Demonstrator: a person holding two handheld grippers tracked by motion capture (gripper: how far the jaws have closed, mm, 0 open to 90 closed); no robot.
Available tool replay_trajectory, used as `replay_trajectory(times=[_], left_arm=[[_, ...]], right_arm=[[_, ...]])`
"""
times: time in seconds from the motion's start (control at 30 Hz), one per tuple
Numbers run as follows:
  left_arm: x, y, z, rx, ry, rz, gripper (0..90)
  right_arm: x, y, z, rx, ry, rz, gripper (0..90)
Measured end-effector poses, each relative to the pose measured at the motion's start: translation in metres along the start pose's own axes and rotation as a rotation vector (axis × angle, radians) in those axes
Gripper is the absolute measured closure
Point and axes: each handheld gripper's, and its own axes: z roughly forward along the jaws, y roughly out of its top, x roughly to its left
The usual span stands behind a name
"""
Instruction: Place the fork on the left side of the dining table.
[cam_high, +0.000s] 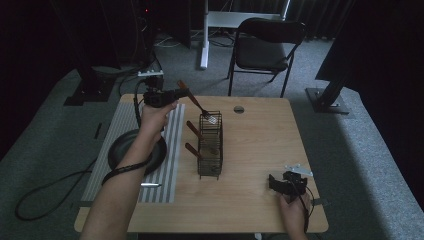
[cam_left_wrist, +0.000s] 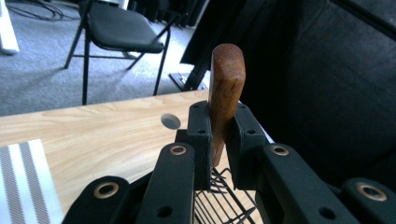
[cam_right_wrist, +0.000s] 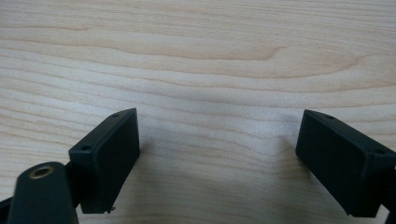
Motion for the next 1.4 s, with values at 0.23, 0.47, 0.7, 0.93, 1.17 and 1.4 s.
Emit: replay_trajectory(times=[0.23, 0.47, 0.7, 0.93, 1.17, 1.4], left_arm=[[0.011, 0.006, -0.018, -0.04, 0.039, -0.017, 80.7], [0.035, 0.009, -0.038, -0.069, 0.099, -0.041, 80.7], [0.06, 0.002, -0.049, -0.089, 0.165, -0.08, 80.7], [0.089, -0.013, -0.05, -0.1, 0.214, -0.143, 80.7], [0.11, -0.028, -0.048, -0.101, 0.248, -0.185, 80.7], [0.125, -0.041, -0.045, -0.112, 0.277, -0.224, 80.7]], right_arm=[[0.0, 0.0, 0.0, 0.0, 0.0, 0.0, 13.3], [0.0, 0.0, 0.0, 0.0, 0.0, 0.001, 13.3], [0.0, 0.0, 0.0, 0.001, 0.0, 0.001, 13.3], [0.0, 0.0, 0.0, 0.001, 0.0, 0.001, 13.3], [0.0, 0.0, 0.0, 0.001, 0.0, 0.001, 13.3], [0.0, 0.0, 0.0, 0.001, 0.0, 0.001, 13.3]])
